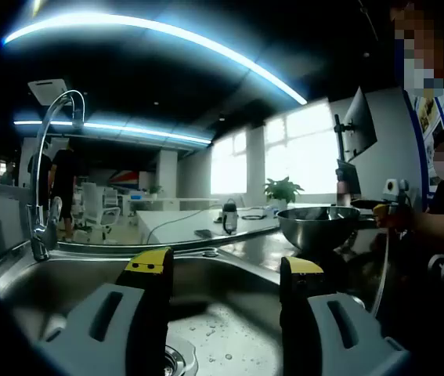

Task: Pick up bowl with dirty water move over sink pour dirty water into sink return bowl to place

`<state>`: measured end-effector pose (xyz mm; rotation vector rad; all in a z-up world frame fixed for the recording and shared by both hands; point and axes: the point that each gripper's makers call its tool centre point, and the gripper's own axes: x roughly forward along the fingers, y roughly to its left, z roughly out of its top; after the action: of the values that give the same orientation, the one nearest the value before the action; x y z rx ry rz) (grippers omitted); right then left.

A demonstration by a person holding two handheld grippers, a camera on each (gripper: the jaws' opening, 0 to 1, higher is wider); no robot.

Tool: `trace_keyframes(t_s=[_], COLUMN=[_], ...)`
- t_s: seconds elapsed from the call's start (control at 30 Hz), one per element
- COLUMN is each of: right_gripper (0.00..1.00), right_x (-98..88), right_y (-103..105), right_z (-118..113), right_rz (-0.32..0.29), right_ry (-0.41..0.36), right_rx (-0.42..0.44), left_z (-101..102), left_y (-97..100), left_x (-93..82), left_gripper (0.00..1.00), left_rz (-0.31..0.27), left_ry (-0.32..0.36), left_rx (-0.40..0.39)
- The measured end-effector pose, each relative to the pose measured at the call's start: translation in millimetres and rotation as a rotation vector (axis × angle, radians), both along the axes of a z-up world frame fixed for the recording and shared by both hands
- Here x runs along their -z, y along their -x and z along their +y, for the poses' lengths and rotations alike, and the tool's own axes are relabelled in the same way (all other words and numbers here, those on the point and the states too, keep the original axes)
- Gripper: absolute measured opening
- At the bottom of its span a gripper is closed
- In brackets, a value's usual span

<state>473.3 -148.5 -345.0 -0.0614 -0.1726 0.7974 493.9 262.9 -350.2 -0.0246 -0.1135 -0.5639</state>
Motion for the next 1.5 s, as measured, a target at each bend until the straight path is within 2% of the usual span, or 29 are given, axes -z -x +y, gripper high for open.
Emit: trace_keyframes(t_s=[1.5], right_gripper=[0.60], right_x=[-0.4], right_y=[0.2], right_z=[-2.0], right_rz=[0.004], right_ry=[-0.009], right_rx=[0.001], left_z=[-1.0], left_y=[0.1], left_x=[0.1], left_gripper=[0.54], left_rz=[0.005], left_ry=[0.007], left_rx=[0.008])
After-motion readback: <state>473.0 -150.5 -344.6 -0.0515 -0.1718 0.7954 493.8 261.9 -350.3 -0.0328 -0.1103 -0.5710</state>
